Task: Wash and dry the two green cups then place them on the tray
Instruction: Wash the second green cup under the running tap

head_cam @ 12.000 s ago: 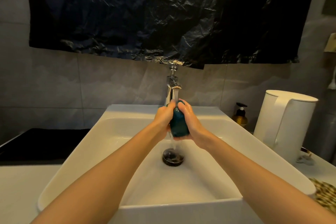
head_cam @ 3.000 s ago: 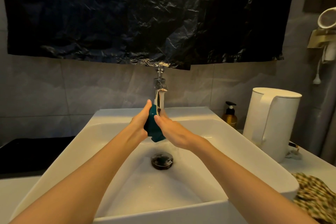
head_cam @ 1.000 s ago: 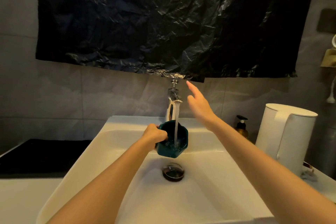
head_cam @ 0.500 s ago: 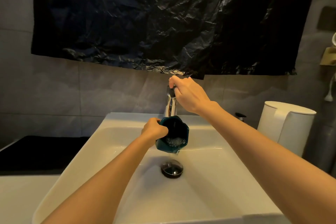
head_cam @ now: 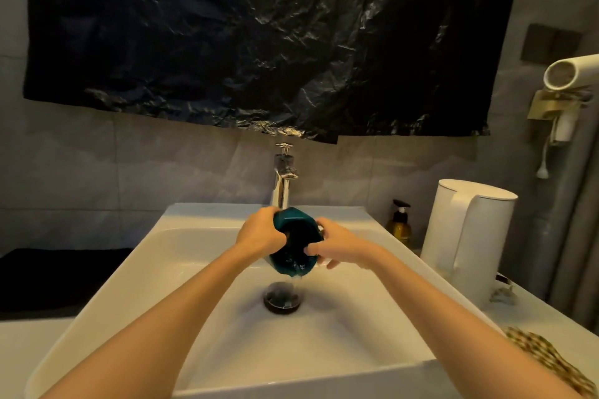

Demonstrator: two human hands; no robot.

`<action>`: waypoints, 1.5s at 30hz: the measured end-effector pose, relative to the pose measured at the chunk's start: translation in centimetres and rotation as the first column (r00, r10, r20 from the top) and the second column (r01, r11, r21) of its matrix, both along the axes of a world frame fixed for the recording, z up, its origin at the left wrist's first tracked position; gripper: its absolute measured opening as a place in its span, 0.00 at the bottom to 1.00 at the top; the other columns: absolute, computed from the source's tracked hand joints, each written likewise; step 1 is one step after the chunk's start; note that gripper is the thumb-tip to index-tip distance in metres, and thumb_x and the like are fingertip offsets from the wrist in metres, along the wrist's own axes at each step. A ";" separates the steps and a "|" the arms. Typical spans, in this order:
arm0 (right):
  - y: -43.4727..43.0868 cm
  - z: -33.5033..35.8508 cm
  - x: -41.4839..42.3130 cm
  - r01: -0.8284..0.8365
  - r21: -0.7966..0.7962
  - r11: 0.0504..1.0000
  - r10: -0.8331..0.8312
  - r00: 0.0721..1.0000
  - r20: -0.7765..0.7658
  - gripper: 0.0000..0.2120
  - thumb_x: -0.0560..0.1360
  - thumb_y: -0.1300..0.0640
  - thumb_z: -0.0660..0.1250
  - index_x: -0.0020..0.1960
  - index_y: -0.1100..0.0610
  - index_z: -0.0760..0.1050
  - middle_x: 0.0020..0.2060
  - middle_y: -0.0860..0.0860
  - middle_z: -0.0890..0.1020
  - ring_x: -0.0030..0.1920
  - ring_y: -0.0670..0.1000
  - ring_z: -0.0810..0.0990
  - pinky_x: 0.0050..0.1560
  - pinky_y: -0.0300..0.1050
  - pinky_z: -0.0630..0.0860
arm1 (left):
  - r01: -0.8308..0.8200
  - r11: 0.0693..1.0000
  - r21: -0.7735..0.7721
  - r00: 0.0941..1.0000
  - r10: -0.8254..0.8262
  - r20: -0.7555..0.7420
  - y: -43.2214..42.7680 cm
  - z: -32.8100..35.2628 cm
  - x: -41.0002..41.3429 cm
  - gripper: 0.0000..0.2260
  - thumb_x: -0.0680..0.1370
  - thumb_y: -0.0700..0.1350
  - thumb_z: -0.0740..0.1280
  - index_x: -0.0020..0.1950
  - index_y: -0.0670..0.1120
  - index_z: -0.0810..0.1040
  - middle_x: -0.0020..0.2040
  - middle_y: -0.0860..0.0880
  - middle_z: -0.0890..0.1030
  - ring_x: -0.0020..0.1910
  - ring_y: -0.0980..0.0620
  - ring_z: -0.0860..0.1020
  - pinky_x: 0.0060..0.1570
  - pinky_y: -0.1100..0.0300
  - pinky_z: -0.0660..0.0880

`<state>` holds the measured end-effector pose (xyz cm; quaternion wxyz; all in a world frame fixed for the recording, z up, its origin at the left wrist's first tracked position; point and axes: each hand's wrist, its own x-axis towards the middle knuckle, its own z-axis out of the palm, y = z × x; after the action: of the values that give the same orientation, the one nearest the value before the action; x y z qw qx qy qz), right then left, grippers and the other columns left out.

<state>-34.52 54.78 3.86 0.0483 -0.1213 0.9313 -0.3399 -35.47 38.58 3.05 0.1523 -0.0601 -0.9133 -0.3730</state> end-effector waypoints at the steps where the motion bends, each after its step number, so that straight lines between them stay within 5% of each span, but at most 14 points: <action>1: 0.0 -0.7 -0.1 0.024 -0.046 0.999 -0.024 1.000 -0.014 0.20 0.77 0.58 0.64 0.67 0.57 0.64 0.56 0.55 0.78 0.44 0.51 0.80 0.45 0.47 0.80 | 0.013 0.998 -0.067 0.999 -0.017 -0.047 0.4 0.0 0.3 0.19 0.72 0.39 0.68 0.62 0.47 0.73 0.56 0.46 0.79 0.54 0.45 0.77 0.53 0.52 0.76; 5: 0.7 -2.9 -0.7 0.030 -0.170 0.985 -0.066 0.975 -0.210 0.11 0.78 0.53 0.65 0.57 0.56 0.68 0.47 0.55 0.81 0.36 0.54 0.81 0.37 0.52 0.80 | 0.067 0.982 -0.174 0.968 -0.106 -0.228 1.0 -0.6 1.3 0.21 0.71 0.37 0.67 0.62 0.50 0.71 0.57 0.50 0.78 0.54 0.48 0.76 0.49 0.58 0.73; 8: 1.3 -3.0 -0.7 0.049 -0.121 0.991 -0.097 0.897 -0.432 0.12 0.75 0.51 0.69 0.52 0.54 0.68 0.44 0.52 0.82 0.41 0.54 0.81 0.42 0.54 0.79 | 0.105 0.973 -0.205 0.890 -0.184 -0.417 1.2 -0.7 1.7 0.20 0.71 0.36 0.67 0.60 0.51 0.71 0.55 0.53 0.78 0.51 0.50 0.76 0.44 0.62 0.72; 13: 1.7 -2.4 -0.4 0.044 -0.097 0.994 -0.103 0.608 -0.787 0.18 0.72 0.60 0.73 0.57 0.58 0.69 0.48 0.55 0.82 0.45 0.54 0.82 0.39 0.41 0.80 | 0.045 0.926 -0.376 0.647 -0.314 -0.695 1.5 -0.1 2.6 0.30 0.63 0.36 0.77 0.60 0.48 0.67 0.50 0.46 0.79 0.45 0.47 0.79 0.34 0.60 0.77; 16: 1.8 -2.3 -0.3 -0.028 -0.122 0.992 -0.100 0.400 -0.911 0.26 0.67 0.61 0.77 0.59 0.56 0.67 0.47 0.58 0.82 0.43 0.55 0.83 0.37 0.35 0.78 | -0.002 0.903 -0.430 0.474 -0.378 -0.796 1.1 0.5 2.8 0.32 0.61 0.38 0.79 0.61 0.44 0.68 0.50 0.43 0.81 0.44 0.47 0.79 0.36 0.60 0.78; 21: 1.4 -2.1 -0.2 -0.059 -0.135 0.989 -0.114 0.273 -0.955 0.31 0.66 0.59 0.78 0.61 0.54 0.64 0.48 0.60 0.82 0.45 0.56 0.84 0.40 0.36 0.78 | -0.041 0.891 -0.451 0.375 -0.405 -0.834 0.6 1.0 2.6 0.35 0.61 0.41 0.80 0.62 0.43 0.67 0.51 0.41 0.81 0.49 0.49 0.77 0.41 0.58 0.80; 26: 1.3 -2.0 -0.3 0.001 -0.121 0.993 -0.113 0.371 -0.922 0.23 0.69 0.57 0.75 0.59 0.56 0.68 0.46 0.58 0.83 0.42 0.54 0.83 0.38 0.25 0.69 | 0.009 0.898 -0.440 0.523 -0.380 -0.763 0.3 0.7 2.3 0.33 0.62 0.38 0.79 0.62 0.44 0.66 0.51 0.41 0.80 0.45 0.45 0.80 0.38 0.60 0.79; 30: 1.7 -1.8 -0.4 0.037 -0.111 0.993 -0.104 0.711 -0.695 0.16 0.73 0.55 0.72 0.58 0.54 0.70 0.48 0.52 0.82 0.46 0.53 0.80 0.43 0.42 0.78 | 0.105 0.949 -0.296 0.756 -0.270 -0.597 0.8 -0.1 2.4 0.27 0.69 0.37 0.72 0.66 0.47 0.68 0.56 0.46 0.78 0.50 0.47 0.78 0.42 0.60 0.76; 32: 2.0 -1.9 -0.6 0.035 -0.135 0.990 -0.111 0.788 -0.606 0.14 0.74 0.52 0.71 0.56 0.51 0.71 0.45 0.51 0.82 0.44 0.52 0.80 0.43 0.50 0.80 | 0.109 0.976 -0.190 0.853 -0.190 -0.486 1.3 -0.4 2.5 0.24 0.72 0.37 0.69 0.66 0.50 0.69 0.58 0.50 0.78 0.52 0.49 0.77 0.46 0.59 0.75; 35: 2.0 -2.0 -0.4 0.014 -0.174 0.985 -0.092 0.890 -0.447 0.09 0.76 0.51 0.68 0.54 0.52 0.73 0.41 0.52 0.81 0.32 0.51 0.79 0.30 0.47 0.79 | 0.110 0.987 -0.118 0.948 -0.140 -0.287 1.7 -0.4 2.2 0.24 0.70 0.34 0.66 0.62 0.54 0.69 0.54 0.50 0.79 0.51 0.48 0.76 0.46 0.57 0.76; 40: 1.2 -1.2 0.6 0.035 -0.297 0.954 -0.107 0.967 -0.231 0.12 0.77 0.45 0.64 0.56 0.50 0.68 0.39 0.54 0.82 0.31 0.56 0.81 0.26 0.43 0.76 | 0.051 0.978 0.203 0.993 -0.071 0.092 1.3 -0.1 2.4 0.22 0.74 0.35 0.67 0.66 0.49 0.70 0.58 0.44 0.76 0.54 0.46 0.75 0.46 0.55 0.78; 45: -0.1 -1.2 2.1 -0.113 -0.338 0.934 -0.017 0.934 -0.357 0.23 0.75 0.49 0.69 0.65 0.47 0.63 0.57 0.49 0.77 0.40 0.50 0.81 0.27 0.39 0.77 | -0.138 0.882 0.451 0.958 0.004 0.285 -0.7 1.2 4.7 0.16 0.76 0.33 0.64 0.62 0.45 0.70 0.57 0.41 0.75 0.58 0.41 0.73 0.49 0.45 0.77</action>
<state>-32.45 54.67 2.65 -0.1344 -0.2104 0.8450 -0.4729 -30.72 37.87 4.24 0.0472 0.0645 -0.8104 -0.5804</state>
